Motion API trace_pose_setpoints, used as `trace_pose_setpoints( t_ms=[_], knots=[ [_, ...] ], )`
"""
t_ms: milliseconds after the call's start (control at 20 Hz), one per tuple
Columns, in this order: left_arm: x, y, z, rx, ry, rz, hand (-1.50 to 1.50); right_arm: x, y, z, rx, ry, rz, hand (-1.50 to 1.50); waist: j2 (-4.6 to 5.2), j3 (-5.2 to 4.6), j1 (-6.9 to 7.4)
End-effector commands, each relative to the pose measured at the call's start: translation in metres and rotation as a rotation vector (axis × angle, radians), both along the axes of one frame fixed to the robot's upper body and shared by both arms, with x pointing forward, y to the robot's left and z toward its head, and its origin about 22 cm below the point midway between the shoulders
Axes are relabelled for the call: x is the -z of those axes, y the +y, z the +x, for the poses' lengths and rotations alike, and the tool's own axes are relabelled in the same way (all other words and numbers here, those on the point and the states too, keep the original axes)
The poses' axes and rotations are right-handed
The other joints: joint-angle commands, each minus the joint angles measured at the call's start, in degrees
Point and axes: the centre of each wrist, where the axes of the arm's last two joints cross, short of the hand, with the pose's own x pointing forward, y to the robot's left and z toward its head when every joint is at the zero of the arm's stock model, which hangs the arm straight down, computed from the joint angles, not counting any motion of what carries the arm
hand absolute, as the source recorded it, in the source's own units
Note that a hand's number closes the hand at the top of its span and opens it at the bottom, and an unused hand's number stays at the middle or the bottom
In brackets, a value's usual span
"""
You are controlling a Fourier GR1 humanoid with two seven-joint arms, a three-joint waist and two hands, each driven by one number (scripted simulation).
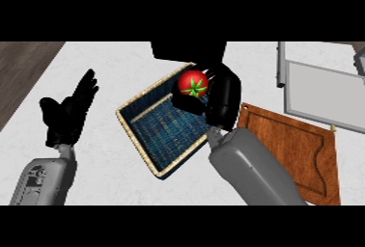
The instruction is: Pick the tomato from the cutting board and place it in the basket
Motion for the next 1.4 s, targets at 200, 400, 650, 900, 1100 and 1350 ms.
trace_pose_setpoints(
  t_ms=[200,400,650,900,1100,1350],
  knots=[
    [-0.002,0.002,0.005,-0.011,-0.008,0.016,0.0,-0.041,0.035,0.034,0.141,0.08,-0.079,1.5,0.46,-0.03,-0.4],
    [-0.006,-0.008,0.009,0.013,-0.015,0.003,0.0,-0.068,0.054,0.045,0.211,0.135,-0.131,1.5,0.5,0.14,-0.16],
    [-0.007,-0.005,0.012,-0.028,-0.019,0.003,0.0,-0.09,0.071,0.052,0.301,0.215,-0.146,1.5,0.64,0.35,-0.62],
    [-0.009,0.008,0.011,-0.004,-0.005,-0.006,0.0,-0.094,0.077,0.063,0.38,0.284,-0.205,1.5,0.9,0.36,0.19],
    [-0.005,0.007,0.011,-0.021,-0.024,0.019,0.0,-0.09,0.079,0.064,0.385,0.291,-0.184,1.5,1.15,0.46,-0.49],
    [-0.003,0.004,0.007,-0.011,-0.028,0.0,0.0,-0.083,0.079,0.063,0.355,0.3,-0.107,1.5,1.06,0.58,-1.01]
  ],
)
